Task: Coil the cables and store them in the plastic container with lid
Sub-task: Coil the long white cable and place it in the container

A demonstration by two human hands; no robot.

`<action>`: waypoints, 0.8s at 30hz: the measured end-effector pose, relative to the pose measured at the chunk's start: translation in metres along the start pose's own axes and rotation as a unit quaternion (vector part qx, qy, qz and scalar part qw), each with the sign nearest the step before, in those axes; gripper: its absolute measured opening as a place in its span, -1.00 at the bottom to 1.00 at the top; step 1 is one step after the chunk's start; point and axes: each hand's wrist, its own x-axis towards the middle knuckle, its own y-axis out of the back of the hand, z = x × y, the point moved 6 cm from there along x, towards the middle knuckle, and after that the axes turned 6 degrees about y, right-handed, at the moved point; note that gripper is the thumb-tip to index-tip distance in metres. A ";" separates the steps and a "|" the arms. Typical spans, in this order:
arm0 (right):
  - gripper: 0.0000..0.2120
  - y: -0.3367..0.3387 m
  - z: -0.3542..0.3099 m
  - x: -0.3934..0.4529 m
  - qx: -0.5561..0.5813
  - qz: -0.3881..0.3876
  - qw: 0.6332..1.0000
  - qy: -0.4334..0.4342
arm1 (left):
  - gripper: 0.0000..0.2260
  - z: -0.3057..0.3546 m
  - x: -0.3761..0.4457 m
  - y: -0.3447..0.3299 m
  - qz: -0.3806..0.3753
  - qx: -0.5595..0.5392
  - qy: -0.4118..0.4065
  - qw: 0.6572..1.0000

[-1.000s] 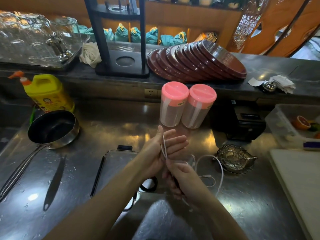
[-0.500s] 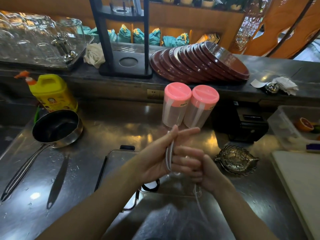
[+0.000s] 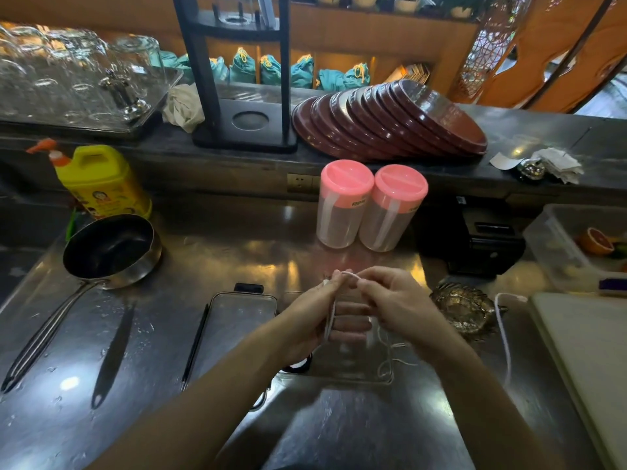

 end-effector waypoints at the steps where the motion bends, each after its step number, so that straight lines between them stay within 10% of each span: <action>1: -0.81 -0.006 0.002 -0.007 0.012 -0.001 1.000 0.007 | -0.64 0.000 0.003 0.000 -0.004 -0.021 -0.001 1.000; 12: -0.55 -0.057 0.079 -0.057 0.260 -0.029 0.958 -0.122 | -0.37 0.027 -0.001 -0.005 -0.060 -0.145 -0.035 0.987; 16: -0.44 -0.071 0.116 -0.054 0.236 -0.107 0.946 -0.193 | -0.60 0.030 0.003 0.005 -0.023 -0.195 -0.043 0.979; 24: -0.64 -0.040 0.103 -0.009 0.273 -0.150 0.929 -0.198 | -0.53 -0.003 -0.003 -0.002 -0.106 -0.034 0.026 0.993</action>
